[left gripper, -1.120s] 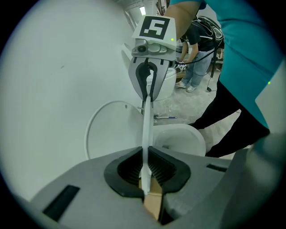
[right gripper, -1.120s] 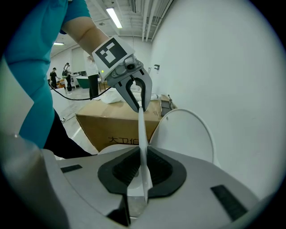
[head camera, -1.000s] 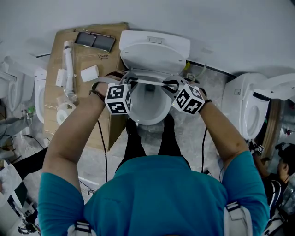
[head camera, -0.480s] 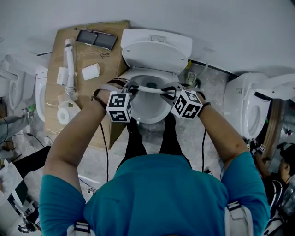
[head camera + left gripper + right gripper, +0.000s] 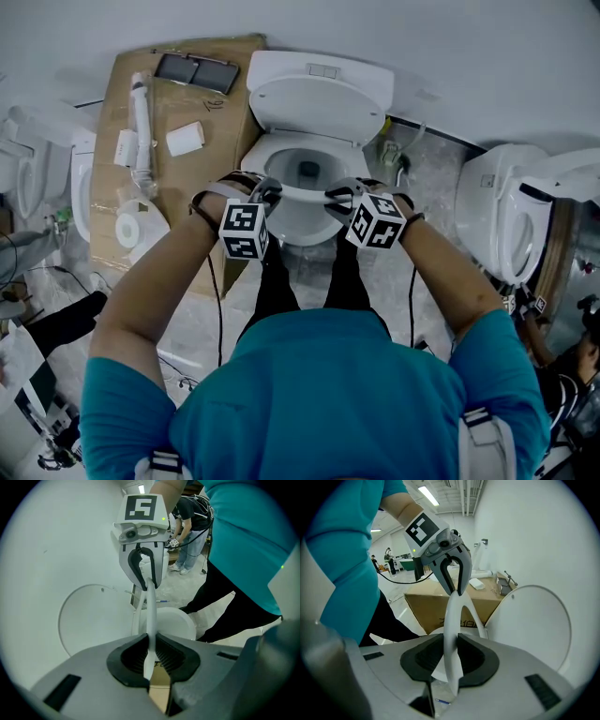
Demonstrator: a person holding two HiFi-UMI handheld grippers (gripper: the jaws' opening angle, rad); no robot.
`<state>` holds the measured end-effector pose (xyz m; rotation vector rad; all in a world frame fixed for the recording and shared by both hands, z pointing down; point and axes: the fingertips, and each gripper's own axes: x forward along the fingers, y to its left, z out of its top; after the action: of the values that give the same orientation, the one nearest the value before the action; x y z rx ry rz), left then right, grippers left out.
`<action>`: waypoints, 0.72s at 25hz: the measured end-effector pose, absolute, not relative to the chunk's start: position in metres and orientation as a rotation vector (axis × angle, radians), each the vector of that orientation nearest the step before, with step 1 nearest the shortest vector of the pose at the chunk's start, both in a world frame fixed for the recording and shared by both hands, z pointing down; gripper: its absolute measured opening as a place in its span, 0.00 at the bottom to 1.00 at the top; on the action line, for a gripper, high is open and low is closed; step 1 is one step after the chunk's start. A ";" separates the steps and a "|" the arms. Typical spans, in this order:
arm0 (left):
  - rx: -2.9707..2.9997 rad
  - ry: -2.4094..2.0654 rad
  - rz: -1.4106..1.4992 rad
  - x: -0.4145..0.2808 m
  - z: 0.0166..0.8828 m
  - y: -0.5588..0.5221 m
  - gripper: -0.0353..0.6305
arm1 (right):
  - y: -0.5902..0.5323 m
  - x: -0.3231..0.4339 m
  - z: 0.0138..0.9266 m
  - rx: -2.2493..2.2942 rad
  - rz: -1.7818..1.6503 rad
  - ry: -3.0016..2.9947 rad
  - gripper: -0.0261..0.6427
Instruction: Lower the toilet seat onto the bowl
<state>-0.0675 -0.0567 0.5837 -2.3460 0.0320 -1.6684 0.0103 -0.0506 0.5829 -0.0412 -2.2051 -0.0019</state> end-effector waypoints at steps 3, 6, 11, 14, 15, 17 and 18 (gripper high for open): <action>-2.348 0.005 -1.681 -0.068 0.590 -0.046 0.12 | -0.040 0.010 0.589 -0.071 0.004 -2.197 0.18; -2.348 -0.020 -1.687 -0.068 0.594 -0.037 0.13 | -0.031 0.009 0.594 -0.095 0.016 -2.191 0.19; -2.356 -0.065 -1.707 -0.070 0.604 -0.023 0.13 | -0.018 0.007 0.604 -0.129 0.037 -2.181 0.20; -2.351 -0.098 -1.723 -0.072 0.613 -0.013 0.14 | -0.008 0.005 0.612 -0.158 0.049 -2.170 0.22; -2.352 -0.108 -1.726 -0.072 0.616 -0.009 0.14 | -0.005 0.005 0.615 -0.167 0.054 -2.168 0.22; -2.365 -0.124 -1.723 -0.070 0.618 -0.003 0.15 | 0.002 0.005 0.620 -0.183 0.067 -2.164 0.23; -2.372 -0.130 -1.720 -0.069 0.620 0.000 0.15 | 0.005 0.004 0.623 -0.191 0.075 -2.163 0.23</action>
<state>-0.0692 0.0004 0.6196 -2.3717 -0.1297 -1.7200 0.0044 0.0045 0.6234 -0.1909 -2.1630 0.0748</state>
